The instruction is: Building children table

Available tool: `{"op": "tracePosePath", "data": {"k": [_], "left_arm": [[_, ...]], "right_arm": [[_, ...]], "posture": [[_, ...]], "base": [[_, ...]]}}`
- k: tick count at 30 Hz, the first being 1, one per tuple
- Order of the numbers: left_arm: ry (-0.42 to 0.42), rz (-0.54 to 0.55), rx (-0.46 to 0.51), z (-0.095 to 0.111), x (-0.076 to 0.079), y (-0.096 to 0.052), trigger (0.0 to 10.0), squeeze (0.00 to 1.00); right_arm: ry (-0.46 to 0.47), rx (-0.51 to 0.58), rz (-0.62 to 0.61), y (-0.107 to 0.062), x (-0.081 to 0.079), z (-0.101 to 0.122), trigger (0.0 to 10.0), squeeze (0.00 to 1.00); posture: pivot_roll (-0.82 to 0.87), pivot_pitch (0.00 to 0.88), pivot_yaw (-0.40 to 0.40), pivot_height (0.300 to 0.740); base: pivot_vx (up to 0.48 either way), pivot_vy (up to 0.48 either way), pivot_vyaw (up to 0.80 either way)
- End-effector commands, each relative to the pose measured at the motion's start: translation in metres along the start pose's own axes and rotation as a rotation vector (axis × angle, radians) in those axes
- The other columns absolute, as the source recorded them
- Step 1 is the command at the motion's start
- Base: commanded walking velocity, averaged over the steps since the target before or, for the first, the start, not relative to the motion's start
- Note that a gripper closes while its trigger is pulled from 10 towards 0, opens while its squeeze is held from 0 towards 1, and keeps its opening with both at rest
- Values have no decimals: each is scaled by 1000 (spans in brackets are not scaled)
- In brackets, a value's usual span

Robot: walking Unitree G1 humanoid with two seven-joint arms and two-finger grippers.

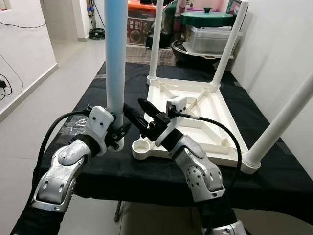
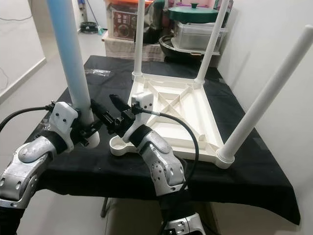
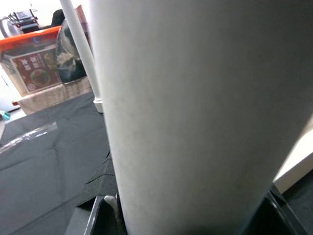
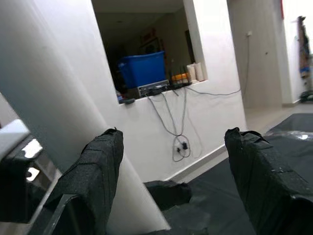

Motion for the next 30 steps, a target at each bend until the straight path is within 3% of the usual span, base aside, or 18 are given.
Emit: {"op": "tracePosePath", "data": {"k": [1, 2, 3, 4, 5, 7, 8, 10, 15, 17, 19, 22, 25, 30], "left_arm": [[11, -142, -6, 1, 30, 12, 10000, 0], [12, -139, -10, 1, 28, 11, 10000, 0], [12, -139, -10, 1, 28, 11, 10000, 0], [13, -135, -18, 0, 27, 8, 10000, 0], [13, -135, -18, 0, 27, 8, 10000, 0], [13, -122, -35, -4, 23, 3, 10000, 0], [13, -122, -35, -4, 23, 3, 10000, 0], [12, -113, -46, -6, 20, 0, 10000, 0], [4, -104, -52, -7, 17, -3, 10000, 0], [4, -104, -52, -7, 17, -3, 10000, 0], [8, -89, -57, -7, 14, -4, 10000, 0], [10, -82, -60, -7, 12, -4, 10000, 0], [19, 81, -21, -1, -16, -10, 10000, 0], [30, 180, 15, 8, -36, -18, 10000, 0]], "right_arm": [[10, -13, 115, 22, -34, -4, 10000, 0], [-5, -31, 61, 20, -22, -6, 10000, 0], [-5, -31, 61, 20, -22, -6, 10000, 0], [-23, -45, -3, 18, -6, -5, 10000, 0], [-23, -45, -3, 18, -6, -5, 10000, 0], [-52, -21, -93, 13, 23, 10, 10000, 0], [-52, -21, -93, 13, 23, 10, 10000, 0], [-76, 29, -117, 8, 39, 33, 10000, 0], [-107, 104, -92, 4, 42, 62, 10000, 0], [-107, 104, -92, 4, 42, 62, 10000, 0], [-99, 173, -126, 2, 51, 83, 10000, 0], [-91, 189, -142, 1, 55, 88, 10000, 0], [-86, 220, -157, -5, 63, 98, 10000, 0], [-98, 187, -137, -12, 63, 92, 10000, 0]], "posture": [[71, 0, -58, 740], [71, 0, -57, 740], [71, 0, -57, 740], [72, 0, -56, 740], [72, 0, -56, 740], [72, 0, -56, 740], [72, 0, -56, 740], [66, 0, -51, 740], [60, 0, -47, 740], [60, 0, -47, 740], [60, 0, -42, 740], [60, 0, -42, 740], [59, 0, -40, 740], [61, 0, -44, 740]], "base": [[0, 0, 0], [0, 0, 0], [0, 0, 0], [0, 0, 0], [0, 0, 0], [0, 0, 0], [0, 0, 0], [0, 0, 0], [0, 0, 0], [0, 0, 0], [0, 0, 0], [0, 0, 0], [0, 0, 0], [0, 0, 0]]}}
Point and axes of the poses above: a point about 5 cm out from each wrist's last joint towards the gripper, its own y axis pointing out of the wrist towards the gripper, its own z axis along the axis of the wrist's last joint, x = y × z, the point moved 3 cm from there along y, pointing out of the wrist towards the gripper, and after that the axes turned 10 degrees about -y, right-handed, at the moved point
